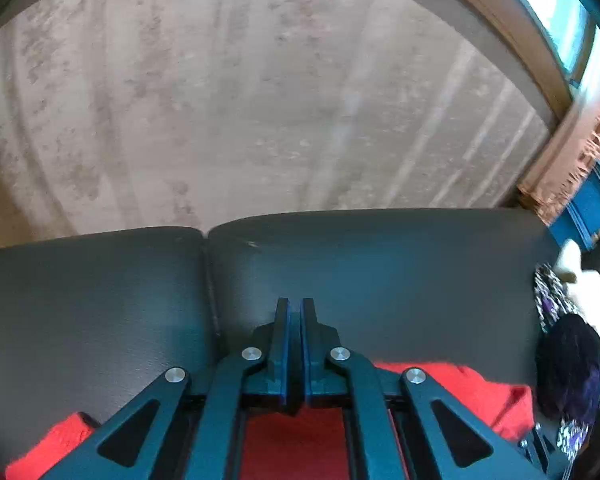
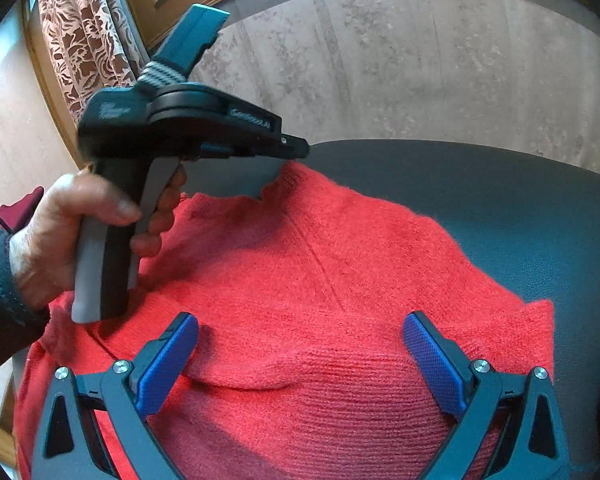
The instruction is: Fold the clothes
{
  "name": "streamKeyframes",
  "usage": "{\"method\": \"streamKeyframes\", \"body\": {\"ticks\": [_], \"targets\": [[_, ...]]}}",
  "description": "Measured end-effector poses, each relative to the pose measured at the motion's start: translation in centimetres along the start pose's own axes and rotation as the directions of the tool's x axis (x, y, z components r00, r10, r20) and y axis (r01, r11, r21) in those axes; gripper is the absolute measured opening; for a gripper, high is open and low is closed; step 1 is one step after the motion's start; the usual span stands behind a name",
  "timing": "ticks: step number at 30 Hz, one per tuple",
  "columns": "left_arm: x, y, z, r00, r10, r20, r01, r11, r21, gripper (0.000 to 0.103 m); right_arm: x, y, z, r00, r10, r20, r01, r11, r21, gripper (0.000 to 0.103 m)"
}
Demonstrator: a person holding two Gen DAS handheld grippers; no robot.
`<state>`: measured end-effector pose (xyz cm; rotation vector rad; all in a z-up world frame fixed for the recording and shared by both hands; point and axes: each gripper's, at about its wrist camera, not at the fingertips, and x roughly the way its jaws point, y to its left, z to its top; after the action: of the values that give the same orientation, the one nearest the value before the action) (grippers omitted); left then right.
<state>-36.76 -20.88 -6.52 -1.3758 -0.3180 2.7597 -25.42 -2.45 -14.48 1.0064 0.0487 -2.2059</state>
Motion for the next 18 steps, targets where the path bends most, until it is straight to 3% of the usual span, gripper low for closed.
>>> {"method": "streamKeyframes", "body": {"ticks": [4, 10, 16, 18], "targets": [[-0.5, 0.3, -0.4, 0.999, 0.043, 0.001, -0.043, 0.999, 0.013, 0.003, 0.0, 0.3, -0.1, 1.0, -0.006, -0.002, 0.006, 1.0, -0.002, 0.103], [-5.2, 2.5, -3.0, 0.993, 0.114, 0.036, -0.112, 0.993, -0.029, 0.02, -0.4, 0.2, -0.3, 1.0, -0.003, -0.004, 0.003, 1.0, 0.003, 0.103], [-10.8, 7.9, -9.4, 0.957, 0.283, 0.064, -0.273, 0.954, -0.127, 0.025, -0.5, 0.5, -0.2, 0.999, -0.02, -0.027, 0.02, 1.0, -0.008, 0.103], [-11.5, 9.4, -11.2, 0.953, 0.3, 0.044, -0.29, 0.944, -0.154, 0.025, 0.6, 0.7, 0.4, 0.998, -0.044, -0.046, 0.043, 0.999, -0.028, 0.103]]}}
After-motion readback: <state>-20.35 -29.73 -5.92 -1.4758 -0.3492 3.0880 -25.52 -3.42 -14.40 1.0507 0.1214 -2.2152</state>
